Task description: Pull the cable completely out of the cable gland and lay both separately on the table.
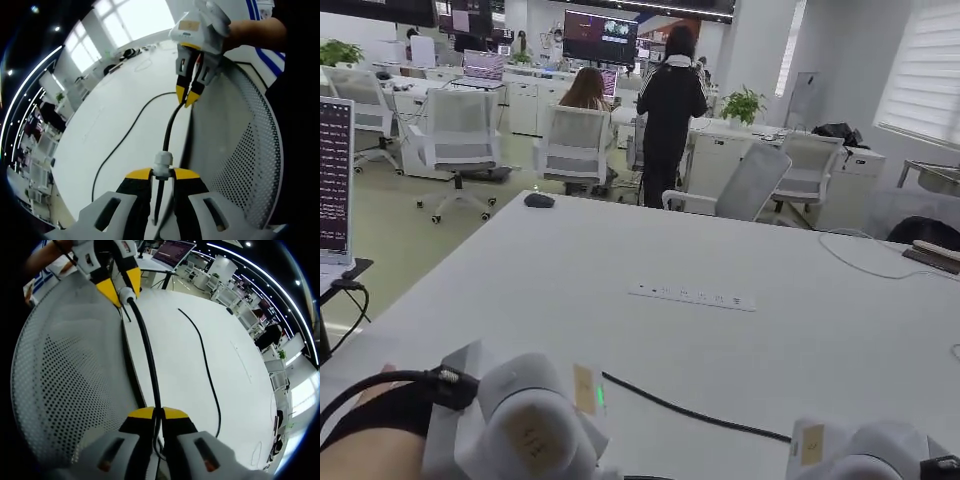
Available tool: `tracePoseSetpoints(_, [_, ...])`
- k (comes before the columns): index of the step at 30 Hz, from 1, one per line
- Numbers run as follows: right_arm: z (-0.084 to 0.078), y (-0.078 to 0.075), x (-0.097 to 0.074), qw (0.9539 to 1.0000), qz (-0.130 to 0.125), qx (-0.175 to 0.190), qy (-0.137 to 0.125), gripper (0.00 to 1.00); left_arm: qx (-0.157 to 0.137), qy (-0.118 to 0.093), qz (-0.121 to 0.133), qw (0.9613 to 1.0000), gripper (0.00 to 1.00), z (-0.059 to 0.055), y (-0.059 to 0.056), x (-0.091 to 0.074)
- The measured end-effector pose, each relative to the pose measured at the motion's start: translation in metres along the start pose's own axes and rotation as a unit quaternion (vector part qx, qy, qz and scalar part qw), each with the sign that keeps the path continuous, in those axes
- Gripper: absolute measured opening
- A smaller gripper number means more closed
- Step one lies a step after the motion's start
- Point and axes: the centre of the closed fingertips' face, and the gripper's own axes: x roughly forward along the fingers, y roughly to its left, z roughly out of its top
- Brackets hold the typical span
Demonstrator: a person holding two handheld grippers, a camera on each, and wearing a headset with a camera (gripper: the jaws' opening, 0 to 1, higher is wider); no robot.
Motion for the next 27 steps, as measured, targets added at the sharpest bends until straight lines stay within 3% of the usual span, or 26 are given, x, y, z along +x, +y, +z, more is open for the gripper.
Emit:
tracePoseSetpoints(3, [0.000,0.003,0.001,0.9999,0.005,0.004,0.011,0.09,0.000,0.002,0.002,1.0000,0.16,-0.001,0.001,0.000])
tracePoseSetpoints(6, [0.010,0.007,-0.001,0.9999,0.011,-0.004,-0.001,0.15,0.000,0.002,0.002,1.0000,0.16,-0.002,0.001,0.000])
tracePoseSetpoints(11, [0.054,0.018,-0.008,0.9968,0.028,-0.018,-0.073,0.20,0.001,0.003,0.000,1.0000,0.16,0.000,0.000,0.001])
tracePoseSetpoints(14, [0.085,0.022,-0.012,0.9924,0.032,-0.018,-0.118,0.18,-0.001,-0.001,0.000,1.0000,0.16,0.003,-0.001,0.002])
tracePoseSetpoints(16, [0.097,0.024,-0.014,0.9903,0.035,-0.028,-0.132,0.17,0.001,-0.001,0.001,1.0000,0.16,0.005,-0.001,0.004])
tracePoseSetpoints(22, [0.114,0.030,-0.014,0.9865,0.038,-0.056,-0.149,0.14,0.006,-0.006,-0.007,0.9999,0.16,0.009,-0.007,0.006])
tracePoseSetpoints(24, [0.115,0.033,-0.013,0.9845,0.044,-0.080,-0.150,0.04,0.006,-0.005,-0.009,0.9999,0.16,0.009,-0.008,0.006])
tracePoseSetpoints(27, [0.114,0.033,-0.012,0.9851,0.042,-0.074,-0.150,0.04,-0.001,-0.008,-0.007,0.9999,0.16,0.007,-0.006,0.005])
